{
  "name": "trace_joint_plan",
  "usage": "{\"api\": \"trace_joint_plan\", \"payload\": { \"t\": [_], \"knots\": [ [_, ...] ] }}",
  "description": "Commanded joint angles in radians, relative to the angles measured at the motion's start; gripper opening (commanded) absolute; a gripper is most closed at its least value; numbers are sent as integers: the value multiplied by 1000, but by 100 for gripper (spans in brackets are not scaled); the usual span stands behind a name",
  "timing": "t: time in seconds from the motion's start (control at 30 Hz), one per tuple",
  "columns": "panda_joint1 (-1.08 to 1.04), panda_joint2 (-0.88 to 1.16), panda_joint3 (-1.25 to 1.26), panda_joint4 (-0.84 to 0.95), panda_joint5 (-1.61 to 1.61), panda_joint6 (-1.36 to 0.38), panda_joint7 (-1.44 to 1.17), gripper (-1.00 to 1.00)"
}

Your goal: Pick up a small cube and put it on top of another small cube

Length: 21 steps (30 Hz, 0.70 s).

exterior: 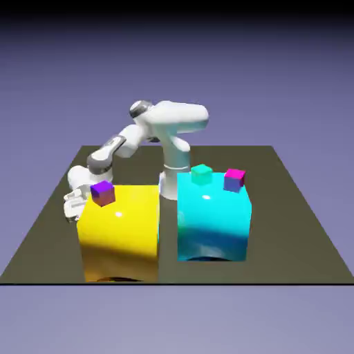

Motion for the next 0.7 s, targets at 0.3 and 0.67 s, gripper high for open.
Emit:
{"api": "trace_joint_plan", "payload": {
  "t": [0.3, 0.67],
  "knots": [
    [167, 287, 317, -49, 416, 58, 101, -100],
    [354, 513, 697, -242, 834, 36, 73, -100]
  ]
}}
